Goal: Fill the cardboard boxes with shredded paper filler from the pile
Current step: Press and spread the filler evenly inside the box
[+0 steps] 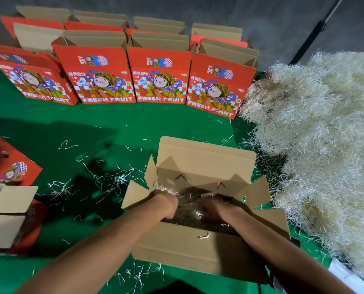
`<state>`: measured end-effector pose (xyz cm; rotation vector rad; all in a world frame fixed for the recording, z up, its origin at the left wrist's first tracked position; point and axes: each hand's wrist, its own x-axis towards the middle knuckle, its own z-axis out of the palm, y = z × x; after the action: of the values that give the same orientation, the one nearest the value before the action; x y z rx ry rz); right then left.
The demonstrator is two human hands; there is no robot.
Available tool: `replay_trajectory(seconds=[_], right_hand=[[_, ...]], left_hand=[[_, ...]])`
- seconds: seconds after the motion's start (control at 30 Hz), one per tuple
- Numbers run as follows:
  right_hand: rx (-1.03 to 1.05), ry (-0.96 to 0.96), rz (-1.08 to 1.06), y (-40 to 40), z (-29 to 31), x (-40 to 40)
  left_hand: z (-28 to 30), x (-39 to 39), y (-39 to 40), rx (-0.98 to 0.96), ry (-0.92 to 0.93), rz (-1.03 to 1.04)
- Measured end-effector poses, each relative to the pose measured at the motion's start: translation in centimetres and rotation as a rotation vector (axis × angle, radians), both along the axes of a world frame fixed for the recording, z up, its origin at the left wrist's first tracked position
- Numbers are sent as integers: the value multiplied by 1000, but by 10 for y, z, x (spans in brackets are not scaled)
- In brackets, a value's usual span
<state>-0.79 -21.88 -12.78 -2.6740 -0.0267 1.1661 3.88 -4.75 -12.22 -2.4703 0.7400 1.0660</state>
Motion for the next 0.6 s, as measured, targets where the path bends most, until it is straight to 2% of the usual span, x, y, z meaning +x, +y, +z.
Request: replay_trajectory(seconds=[0.07, 0.2, 0.3, 0.37, 0.5, 0.6], right_hand=[[-41, -64, -30, -3, 6, -6], [-80, -158, 11, -8, 18, -20], [-35, -164, -40, -11, 39, -28], [4, -261, -63, -14, 62, -29], [92, -582, -108, -26, 107, -37], [45, -775, -80, -41, 129, -44]], left_hand=[[-2, -1, 4, 54, -42, -28], [19, -8, 3, -25, -46, 25], [45, -12, 3, -214, 84, 113], [66, -15, 0, -356, 128, 164], [101, -21, -21, -646, -46, 216], [121, -28, -35, -824, -251, 189]])
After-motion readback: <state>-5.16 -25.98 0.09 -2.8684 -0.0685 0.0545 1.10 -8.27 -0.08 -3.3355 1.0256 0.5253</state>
